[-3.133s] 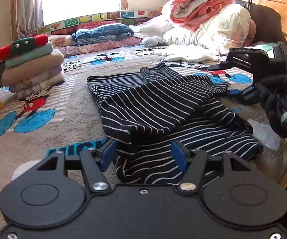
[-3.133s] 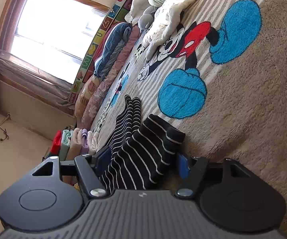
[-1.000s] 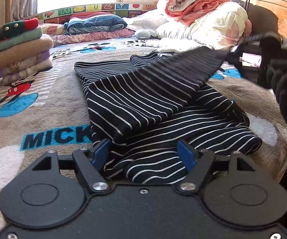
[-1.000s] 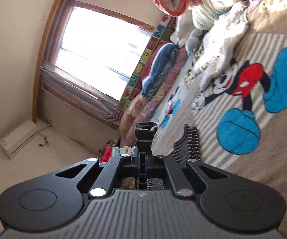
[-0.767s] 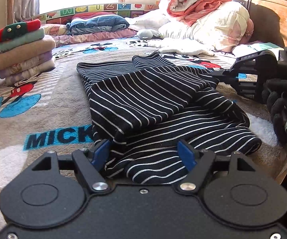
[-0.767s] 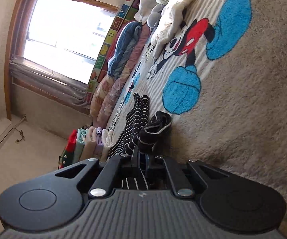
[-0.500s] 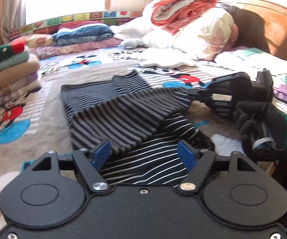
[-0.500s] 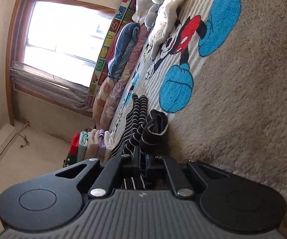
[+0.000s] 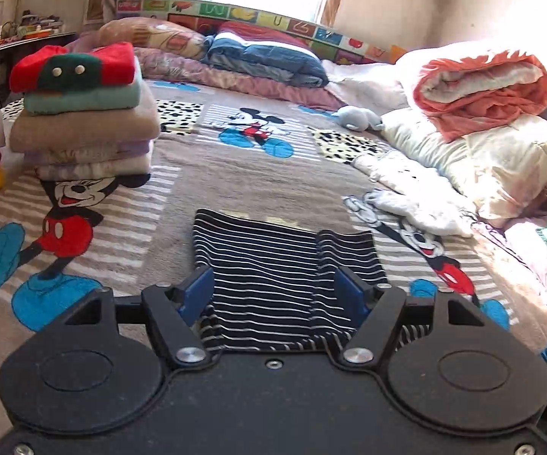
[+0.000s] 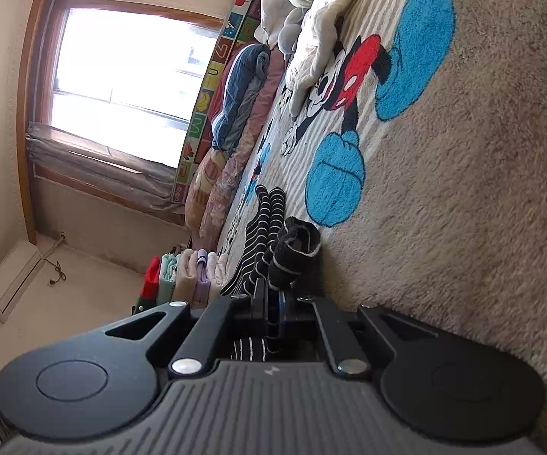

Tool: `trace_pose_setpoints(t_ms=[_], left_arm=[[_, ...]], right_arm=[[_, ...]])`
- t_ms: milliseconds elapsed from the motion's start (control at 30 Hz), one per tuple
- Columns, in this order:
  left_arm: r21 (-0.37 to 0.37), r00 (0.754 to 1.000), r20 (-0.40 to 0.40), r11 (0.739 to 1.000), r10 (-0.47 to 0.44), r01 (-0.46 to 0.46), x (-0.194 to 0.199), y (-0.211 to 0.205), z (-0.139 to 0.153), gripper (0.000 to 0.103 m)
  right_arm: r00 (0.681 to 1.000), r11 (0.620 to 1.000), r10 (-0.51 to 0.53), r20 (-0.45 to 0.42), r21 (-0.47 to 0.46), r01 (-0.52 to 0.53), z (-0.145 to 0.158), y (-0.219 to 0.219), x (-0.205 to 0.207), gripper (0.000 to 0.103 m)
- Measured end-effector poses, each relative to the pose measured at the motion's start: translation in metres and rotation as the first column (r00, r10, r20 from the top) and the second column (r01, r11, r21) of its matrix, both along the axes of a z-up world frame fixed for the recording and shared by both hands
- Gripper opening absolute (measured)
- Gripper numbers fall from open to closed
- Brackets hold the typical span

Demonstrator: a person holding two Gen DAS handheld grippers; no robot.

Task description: Fold clothes

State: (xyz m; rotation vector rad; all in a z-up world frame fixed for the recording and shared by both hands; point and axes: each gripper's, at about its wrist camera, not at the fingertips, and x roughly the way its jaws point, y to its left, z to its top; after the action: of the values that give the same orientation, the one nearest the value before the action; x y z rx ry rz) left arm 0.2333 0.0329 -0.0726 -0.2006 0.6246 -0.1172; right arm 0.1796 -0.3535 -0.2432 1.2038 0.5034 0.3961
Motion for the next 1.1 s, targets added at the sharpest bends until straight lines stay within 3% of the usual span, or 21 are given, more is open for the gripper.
trace_pose_setpoints(t_ms=[100, 200, 400, 500, 567, 833, 1100], left_arm=[[-0.041, 0.989, -0.134, 0.997, 0.055, -0.061, 0.055, 0.029, -0.029, 0.061], [-0.058, 0.975, -0.206, 0.993, 0.086, -0.100, 0.097, 0.046, -0.056, 0.057], [-0.121, 0.959, -0.272, 0.986, 0.082, -0.118, 0.149, 0.053, -0.079, 0.051], [-0.071, 0.957, -0.279, 0.992, 0.078, -0.102, 0.161, 0.045, -0.082, 0.031], [-0.026, 0.959, -0.273, 0.996, 0.074, -0.085, 0.164, 0.038, -0.080, 0.004], [0.091, 0.980, -0.199, 0.996, 0.025, -0.007, 0.154, -0.002, -0.055, 0.004], [0.203, 0.973, -0.231, 0.979, 0.017, 0.031, 0.164, -0.045, -0.059, 0.004]], right_arm=[[0.999, 1.000, 0.011, 0.042, -0.007, -0.011, 0.007, -0.002, 0.001, 0.009], [0.998, 1.000, 0.019, 0.060, -0.004, -0.018, 0.009, -0.007, 0.003, 0.009], [0.998, 1.000, 0.022, 0.067, 0.019, -0.023, 0.004, -0.009, 0.007, 0.009], [0.997, 0.999, 0.033, 0.076, 0.020, -0.034, 0.004, -0.009, 0.008, 0.007], [0.996, 0.999, 0.032, 0.080, 0.035, -0.035, 0.003, -0.010, 0.007, 0.007], [0.985, 0.996, 0.049, 0.164, 0.061, -0.059, 0.012, -0.015, 0.001, 0.007], [0.975, 0.993, 0.031, 0.219, 0.101, -0.054, 0.018, -0.024, -0.005, 0.006]])
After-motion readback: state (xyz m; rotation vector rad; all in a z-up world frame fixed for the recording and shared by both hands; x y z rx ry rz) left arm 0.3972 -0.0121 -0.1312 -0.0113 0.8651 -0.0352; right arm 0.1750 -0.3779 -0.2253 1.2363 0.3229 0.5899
